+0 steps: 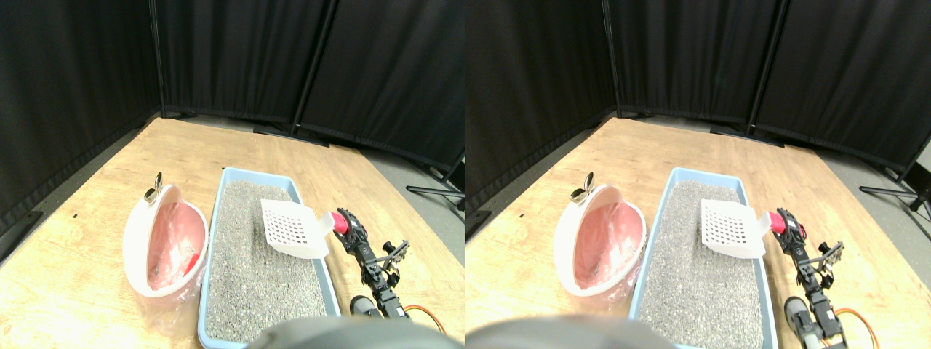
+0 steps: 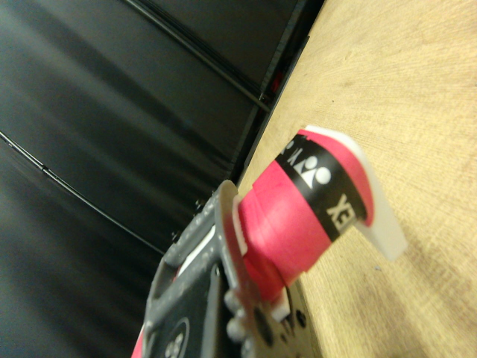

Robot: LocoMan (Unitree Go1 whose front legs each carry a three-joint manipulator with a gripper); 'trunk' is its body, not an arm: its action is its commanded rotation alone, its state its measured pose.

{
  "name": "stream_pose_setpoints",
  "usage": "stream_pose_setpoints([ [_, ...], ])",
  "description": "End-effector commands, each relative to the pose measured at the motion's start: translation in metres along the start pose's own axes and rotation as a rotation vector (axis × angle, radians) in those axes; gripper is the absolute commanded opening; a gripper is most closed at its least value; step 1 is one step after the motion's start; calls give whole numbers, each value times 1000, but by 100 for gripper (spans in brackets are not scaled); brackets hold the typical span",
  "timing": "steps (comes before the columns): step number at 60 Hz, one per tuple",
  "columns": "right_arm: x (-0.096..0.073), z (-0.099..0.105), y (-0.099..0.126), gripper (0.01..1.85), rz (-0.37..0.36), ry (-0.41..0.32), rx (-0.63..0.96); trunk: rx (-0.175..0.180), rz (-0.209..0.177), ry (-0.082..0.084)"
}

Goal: Scoop (unimanual)

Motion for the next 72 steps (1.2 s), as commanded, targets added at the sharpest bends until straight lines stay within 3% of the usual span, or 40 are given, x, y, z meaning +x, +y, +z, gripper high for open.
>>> stream_pose_setpoints([
  [1, -2, -1, 1, 6, 2, -31, 25, -25, 9, -7],
  [25, -13, -24, -4, 6, -57, 45, 88, -36, 29, -6],
  [34, -16, -34, -8, 6, -126, 79, 117, -36, 29, -6],
  [37, -17, -36, -10, 6, -94, 82, 113, -36, 29, -6],
  [59, -27, -46, -22, 6, -162, 146, 155, -36, 27, -2],
  [64, -27, -46, -25, 6, -177, 194, 160, -35, 26, -2],
  [67, -29, -42, -26, 26, -232, 251, 153, -33, 26, -3],
  [70, -30, -40, -28, 52, -229, 288, 135, -32, 25, -2],
  [72, -30, -39, -28, 57, -231, 298, 132, -30, 24, -3],
])
